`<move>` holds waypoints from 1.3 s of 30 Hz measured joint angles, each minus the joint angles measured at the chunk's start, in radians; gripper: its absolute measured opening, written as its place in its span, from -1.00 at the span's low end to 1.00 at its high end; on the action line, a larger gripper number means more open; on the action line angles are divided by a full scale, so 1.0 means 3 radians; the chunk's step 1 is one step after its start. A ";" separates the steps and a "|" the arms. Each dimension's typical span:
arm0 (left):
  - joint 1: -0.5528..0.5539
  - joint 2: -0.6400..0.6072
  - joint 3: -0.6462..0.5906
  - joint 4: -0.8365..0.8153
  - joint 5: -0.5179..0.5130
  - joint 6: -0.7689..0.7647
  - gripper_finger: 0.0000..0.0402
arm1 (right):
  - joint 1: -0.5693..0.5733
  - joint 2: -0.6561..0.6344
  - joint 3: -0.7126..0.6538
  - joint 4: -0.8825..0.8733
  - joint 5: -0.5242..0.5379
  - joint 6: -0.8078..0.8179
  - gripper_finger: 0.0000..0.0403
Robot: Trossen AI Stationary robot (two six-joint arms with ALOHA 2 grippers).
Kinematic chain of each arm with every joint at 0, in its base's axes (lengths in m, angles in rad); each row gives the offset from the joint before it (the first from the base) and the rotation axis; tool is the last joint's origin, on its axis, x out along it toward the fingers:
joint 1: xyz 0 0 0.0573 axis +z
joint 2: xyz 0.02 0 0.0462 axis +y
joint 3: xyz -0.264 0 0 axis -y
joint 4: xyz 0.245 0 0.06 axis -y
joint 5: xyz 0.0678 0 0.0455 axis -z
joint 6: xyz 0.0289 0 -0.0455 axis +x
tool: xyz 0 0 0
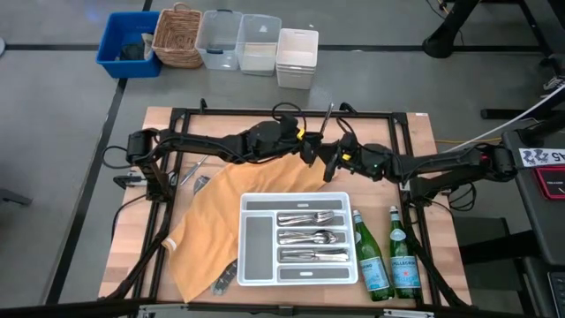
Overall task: Sort silverware
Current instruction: Put the silver table knife into the white silverware tray
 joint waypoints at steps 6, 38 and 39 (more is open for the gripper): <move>-0.0003 -0.0005 0.0000 0.0019 0.0016 0.0003 -0.81 | -0.0004 -0.0001 -0.0003 -0.0035 -0.0036 0.0020 -0.94; 0.0008 -0.0867 0.0001 -0.2517 0.0656 0.0861 -0.36 | 0.0057 -0.0637 -0.0001 -0.1690 -0.2192 0.0023 -0.99; 0.0008 -0.0899 0.0001 -0.2624 0.0654 0.0810 -0.36 | 0.0099 -0.0635 -0.0001 -0.1708 -0.2250 0.0055 -0.99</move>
